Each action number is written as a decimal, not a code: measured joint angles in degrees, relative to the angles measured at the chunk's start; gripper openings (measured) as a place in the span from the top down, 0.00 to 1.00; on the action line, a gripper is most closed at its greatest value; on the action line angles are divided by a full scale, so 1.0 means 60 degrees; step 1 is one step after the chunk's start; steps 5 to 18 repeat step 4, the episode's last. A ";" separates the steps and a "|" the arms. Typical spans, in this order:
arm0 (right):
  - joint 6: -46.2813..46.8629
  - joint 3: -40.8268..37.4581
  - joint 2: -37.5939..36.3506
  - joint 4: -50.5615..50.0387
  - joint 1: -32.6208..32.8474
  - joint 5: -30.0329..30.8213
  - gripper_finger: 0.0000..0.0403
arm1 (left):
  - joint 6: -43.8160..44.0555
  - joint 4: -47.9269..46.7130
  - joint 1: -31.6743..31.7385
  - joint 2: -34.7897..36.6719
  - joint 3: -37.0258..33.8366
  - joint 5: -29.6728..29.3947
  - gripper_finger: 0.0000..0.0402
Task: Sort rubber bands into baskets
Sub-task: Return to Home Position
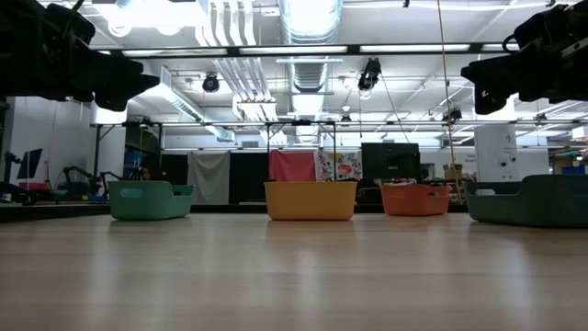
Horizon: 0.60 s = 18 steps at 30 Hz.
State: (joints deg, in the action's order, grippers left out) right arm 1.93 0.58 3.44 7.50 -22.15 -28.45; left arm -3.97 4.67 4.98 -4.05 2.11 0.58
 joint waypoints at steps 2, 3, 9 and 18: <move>0.0003 0.0000 0.0000 -0.0003 0.0000 0.0000 0.89 | 0.0000 0.0004 0.0003 0.0000 0.0000 0.0000 0.44; 0.0000 0.0000 0.0000 0.0001 0.0000 0.0000 0.89 | 0.0001 0.0002 0.0003 0.0000 0.0000 0.0001 0.44; 0.0000 0.0000 0.0000 0.0001 0.0000 -0.0003 0.89 | 0.0000 0.0000 0.0003 0.0000 0.0000 0.0002 0.44; 0.0000 0.0000 0.0000 0.0001 0.0000 -0.0003 0.89 | 0.0000 0.0000 0.0003 0.0000 0.0000 0.0002 0.44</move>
